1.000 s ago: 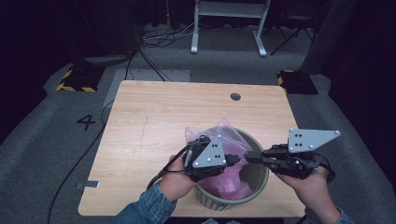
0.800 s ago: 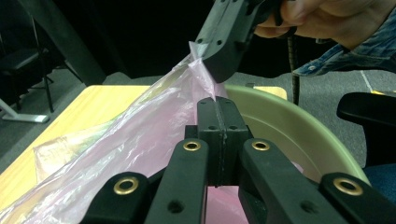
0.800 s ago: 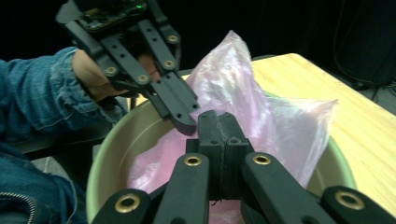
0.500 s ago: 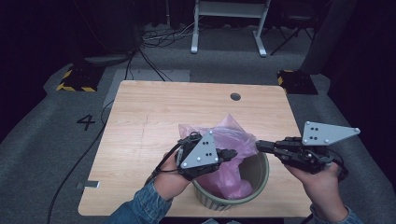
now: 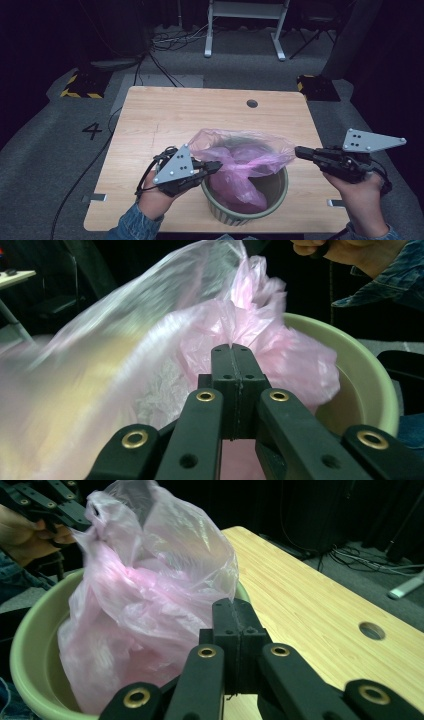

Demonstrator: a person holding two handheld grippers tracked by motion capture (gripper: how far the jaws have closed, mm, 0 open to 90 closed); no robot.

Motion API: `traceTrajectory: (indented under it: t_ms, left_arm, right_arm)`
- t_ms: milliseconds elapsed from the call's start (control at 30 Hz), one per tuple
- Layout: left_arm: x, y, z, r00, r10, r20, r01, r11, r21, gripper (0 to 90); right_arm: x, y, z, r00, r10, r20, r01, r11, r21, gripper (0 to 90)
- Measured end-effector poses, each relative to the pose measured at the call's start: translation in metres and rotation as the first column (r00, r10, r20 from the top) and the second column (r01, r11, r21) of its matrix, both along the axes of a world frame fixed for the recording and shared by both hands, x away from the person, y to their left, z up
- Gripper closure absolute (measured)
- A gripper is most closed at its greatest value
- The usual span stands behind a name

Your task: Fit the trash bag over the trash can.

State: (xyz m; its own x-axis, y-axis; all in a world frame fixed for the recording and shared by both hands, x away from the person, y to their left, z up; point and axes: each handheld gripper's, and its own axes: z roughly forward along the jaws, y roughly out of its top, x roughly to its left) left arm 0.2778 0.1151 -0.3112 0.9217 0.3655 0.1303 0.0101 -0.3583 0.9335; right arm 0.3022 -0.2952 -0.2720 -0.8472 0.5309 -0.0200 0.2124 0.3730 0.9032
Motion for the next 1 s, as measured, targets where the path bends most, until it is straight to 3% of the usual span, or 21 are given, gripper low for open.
traceTrajectory:
  t_ms: [133, 267, 400, 633, 1000]
  left_arm:
    - [-0.003, 0.016, -0.006, 0.9997, 0.014, -0.018, -0.014, 0.9999, -0.008, 90.0]
    - [-0.010, 0.033, -0.013, 0.9995, -0.027, -0.018, 0.026, 0.9990, -0.037, 89.9]
    - [-0.013, 0.049, -0.018, 0.9992, -0.031, -0.026, 0.029, 0.9984, -0.048, 90.0]
    - [-0.015, 0.069, -0.024, 0.9991, -0.028, -0.032, 0.027, 0.9987, -0.043, 89.9]
    - [-0.016, 0.095, -0.037, 0.9980, 0.043, -0.045, -0.046, 0.9973, -0.057, 89.9]
  right_arm:
    - [0.000, -0.008, -0.003, 0.9998, -0.018, -0.010, 0.018, 1.000, -0.018, 90.0]
    - [0.000, -0.020, -0.010, 0.9985, -0.043, -0.034, 0.042, 0.999, -0.021, 90.0]
    - [-0.003, -0.032, -0.016, 0.9962, -0.069, -0.054, 0.068, 0.998, -0.018, 90.0]
    - [-0.009, -0.052, -0.028, 0.9912, -0.113, -0.069, 0.113, 0.994, -0.003, 90.0]
    - [-0.022, -0.087, -0.050, 0.9792, -0.171, -0.109, 0.175, 0.984, 0.023, 90.0]
